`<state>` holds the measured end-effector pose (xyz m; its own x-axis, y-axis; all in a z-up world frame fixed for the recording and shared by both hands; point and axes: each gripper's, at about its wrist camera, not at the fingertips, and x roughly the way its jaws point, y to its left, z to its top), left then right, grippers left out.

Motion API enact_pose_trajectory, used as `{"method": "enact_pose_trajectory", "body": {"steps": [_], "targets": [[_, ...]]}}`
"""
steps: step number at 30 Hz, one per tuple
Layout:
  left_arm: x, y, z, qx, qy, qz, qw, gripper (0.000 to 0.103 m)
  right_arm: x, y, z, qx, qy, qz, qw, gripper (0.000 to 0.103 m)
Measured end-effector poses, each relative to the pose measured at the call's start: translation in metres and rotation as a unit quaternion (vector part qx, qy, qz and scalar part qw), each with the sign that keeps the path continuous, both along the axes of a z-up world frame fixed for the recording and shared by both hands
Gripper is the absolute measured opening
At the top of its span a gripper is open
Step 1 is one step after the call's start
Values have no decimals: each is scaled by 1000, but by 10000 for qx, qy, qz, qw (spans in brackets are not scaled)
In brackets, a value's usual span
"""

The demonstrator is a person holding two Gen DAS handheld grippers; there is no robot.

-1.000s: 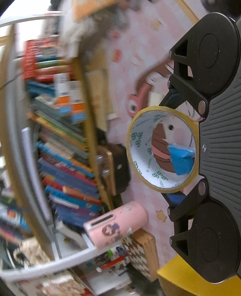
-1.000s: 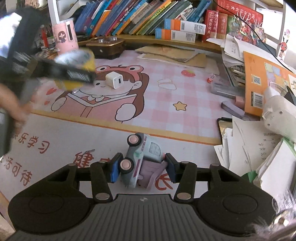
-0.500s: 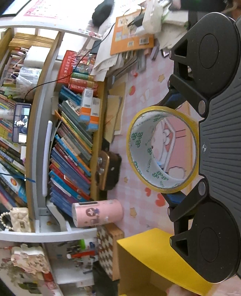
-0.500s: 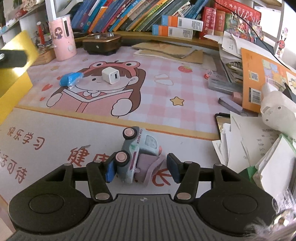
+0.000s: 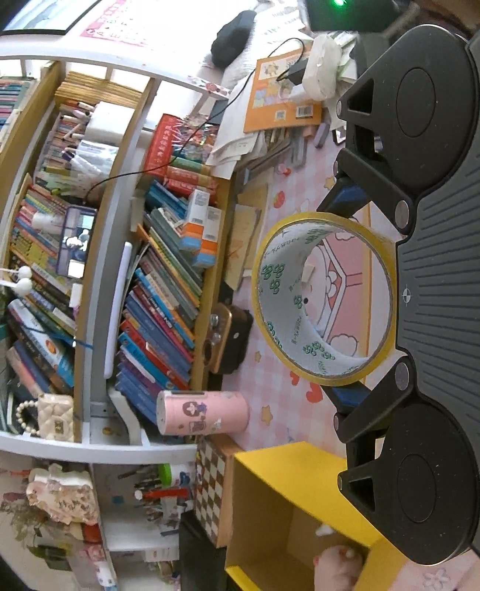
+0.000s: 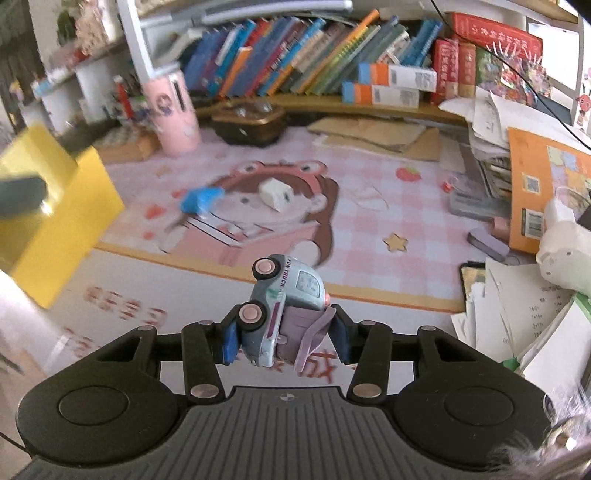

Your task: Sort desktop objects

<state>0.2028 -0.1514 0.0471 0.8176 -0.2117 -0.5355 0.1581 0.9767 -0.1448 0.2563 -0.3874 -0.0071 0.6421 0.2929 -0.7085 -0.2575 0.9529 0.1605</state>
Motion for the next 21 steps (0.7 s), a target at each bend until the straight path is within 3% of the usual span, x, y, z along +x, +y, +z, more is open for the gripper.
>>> {"method": "enact_pose_trajectory", "body": {"steps": [9, 21], "targets": [[-22, 21, -4, -346, 49, 241, 9991, 89, -22, 31, 30, 91, -244, 481, 9985, 45], [-46, 47, 2, -369, -159, -354, 9986, 89, -61, 69, 38, -79, -255, 275, 9993, 45]]}}
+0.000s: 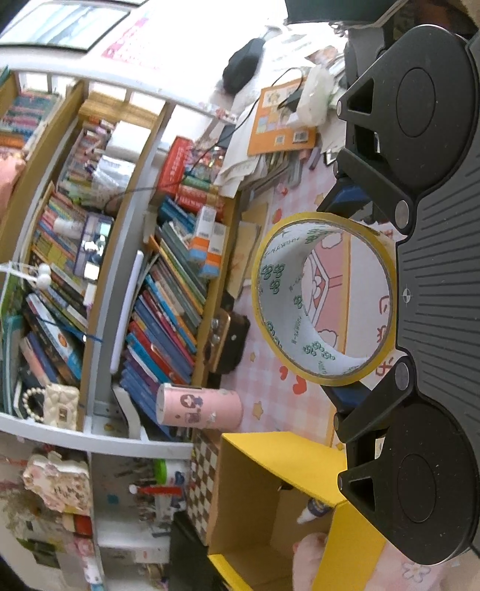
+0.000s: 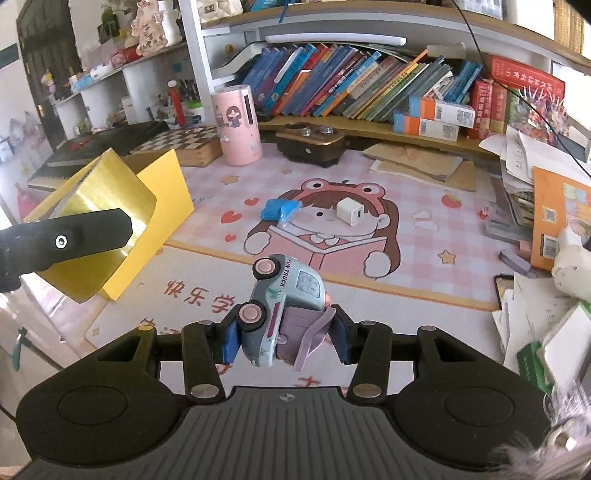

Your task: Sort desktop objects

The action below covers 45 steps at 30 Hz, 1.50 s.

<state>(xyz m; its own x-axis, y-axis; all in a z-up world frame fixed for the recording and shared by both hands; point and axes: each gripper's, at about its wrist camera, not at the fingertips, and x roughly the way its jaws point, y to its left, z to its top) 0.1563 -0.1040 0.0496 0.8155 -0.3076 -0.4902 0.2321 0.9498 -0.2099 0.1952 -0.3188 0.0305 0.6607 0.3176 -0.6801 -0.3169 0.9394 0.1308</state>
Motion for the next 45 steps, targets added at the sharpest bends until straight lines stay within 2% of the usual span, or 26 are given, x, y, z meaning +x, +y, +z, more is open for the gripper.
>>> {"method": "enact_pose_trajectory", "body": {"steps": [19, 31, 45], "targets": [[-60, 112, -4, -119, 239, -53, 9996, 89, -74, 109, 2, -26, 41, -4, 10000, 45], [-96, 167, -13, -120, 385, -58, 9992, 89, -116, 167, -9, 26, 180, 45, 9998, 45], [-121, 209, -10, -340, 204, 136, 9991, 89, -139, 210, 1, -142, 10, 250, 9996, 45]]}}
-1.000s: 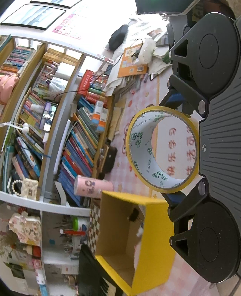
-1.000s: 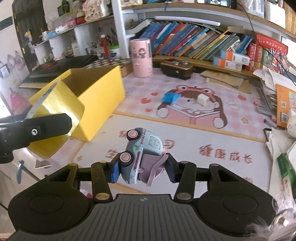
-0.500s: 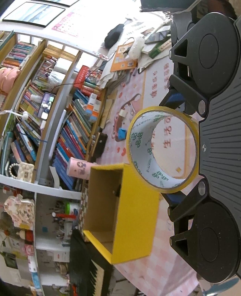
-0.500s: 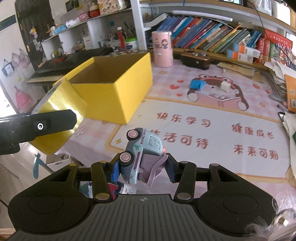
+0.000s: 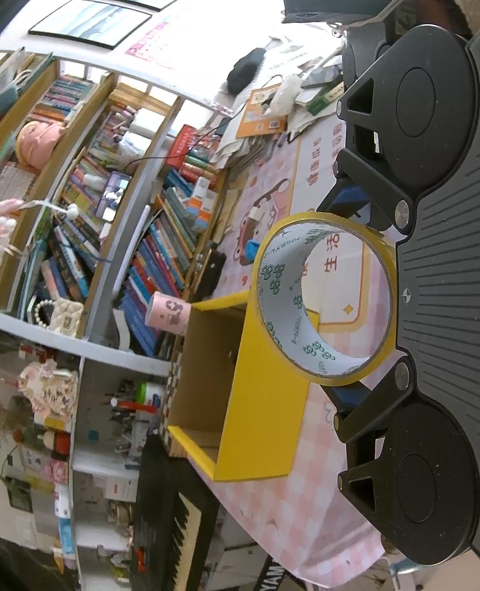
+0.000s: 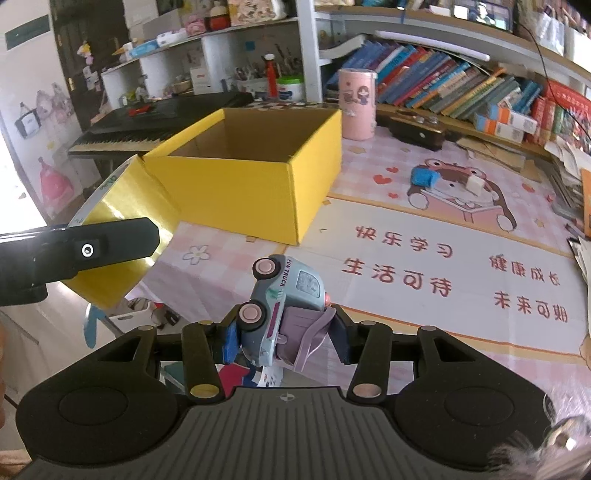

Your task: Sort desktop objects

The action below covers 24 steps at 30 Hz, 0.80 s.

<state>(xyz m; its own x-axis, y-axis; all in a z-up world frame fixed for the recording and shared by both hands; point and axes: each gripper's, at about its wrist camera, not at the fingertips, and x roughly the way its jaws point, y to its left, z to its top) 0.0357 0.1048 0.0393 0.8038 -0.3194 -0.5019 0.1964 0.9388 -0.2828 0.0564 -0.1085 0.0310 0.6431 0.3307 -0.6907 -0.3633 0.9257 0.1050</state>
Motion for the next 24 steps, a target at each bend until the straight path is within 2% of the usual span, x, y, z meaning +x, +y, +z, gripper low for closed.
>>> {"method": "enact_pose_trajectory", "body": {"steps": [10, 16, 24], "targets": [[-13, 25, 3, -78, -108, 354, 9993, 89, -3, 27, 6, -17, -123, 346, 9993, 45], [-12, 31, 2, -69, -29, 553, 9984, 89, 0, 37, 6, -3, -100, 581, 9983, 45], [3, 23, 8, -30, -29, 429, 9991, 88, 8, 27, 8, 33, -116, 503, 9987, 45]]}}
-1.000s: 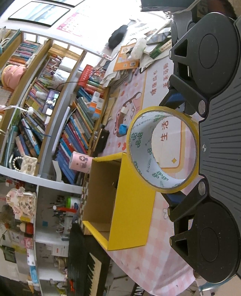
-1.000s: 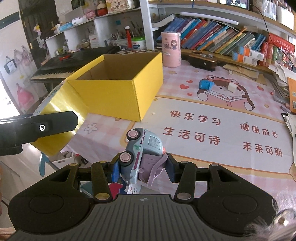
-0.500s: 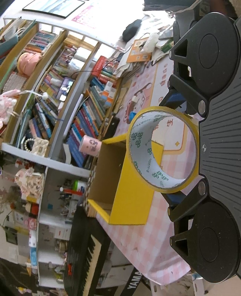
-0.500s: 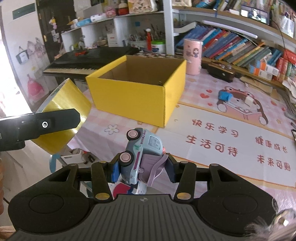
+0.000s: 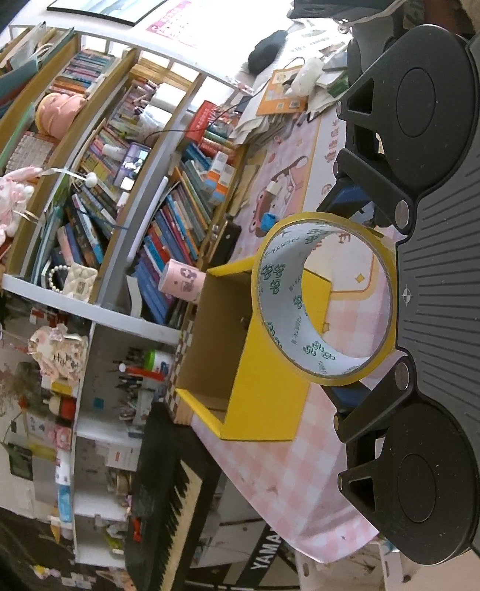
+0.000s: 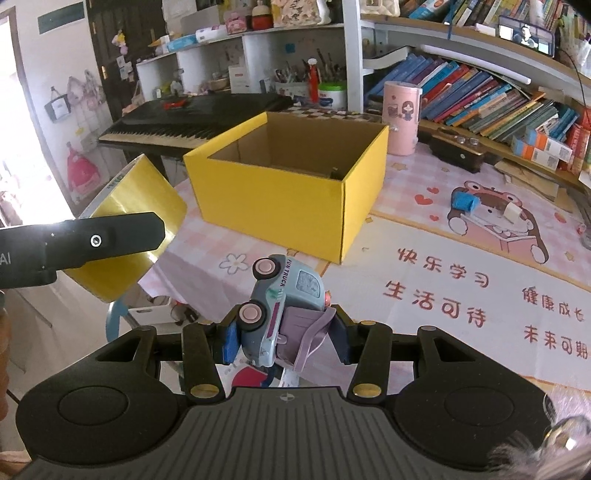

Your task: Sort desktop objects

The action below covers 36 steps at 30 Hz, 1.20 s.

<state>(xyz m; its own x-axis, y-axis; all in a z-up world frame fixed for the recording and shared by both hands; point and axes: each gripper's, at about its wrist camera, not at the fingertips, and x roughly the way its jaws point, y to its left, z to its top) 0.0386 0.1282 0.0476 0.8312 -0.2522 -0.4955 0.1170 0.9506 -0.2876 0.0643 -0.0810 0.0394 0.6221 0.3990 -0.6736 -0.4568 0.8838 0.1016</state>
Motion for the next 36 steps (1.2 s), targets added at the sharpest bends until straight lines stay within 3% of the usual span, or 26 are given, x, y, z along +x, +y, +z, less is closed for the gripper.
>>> {"method": "enact_pose_trajectory", "body": {"steps": [12, 16, 27, 36], "targets": [[59, 5, 42, 21, -754, 342, 9966, 88, 64, 5, 40, 481, -631, 151, 9967, 45], [91, 2, 51, 228, -919, 418, 9946, 89, 97, 16, 48, 574, -864, 332, 9940, 45], [175, 0, 37, 699, -686, 695, 9928, 89, 182, 42, 28, 167, -1067, 555, 9926, 45], [226, -8, 2, 1030, -1, 691, 9923, 89, 223, 69, -5, -550, -973, 1050, 9882, 45]]}}
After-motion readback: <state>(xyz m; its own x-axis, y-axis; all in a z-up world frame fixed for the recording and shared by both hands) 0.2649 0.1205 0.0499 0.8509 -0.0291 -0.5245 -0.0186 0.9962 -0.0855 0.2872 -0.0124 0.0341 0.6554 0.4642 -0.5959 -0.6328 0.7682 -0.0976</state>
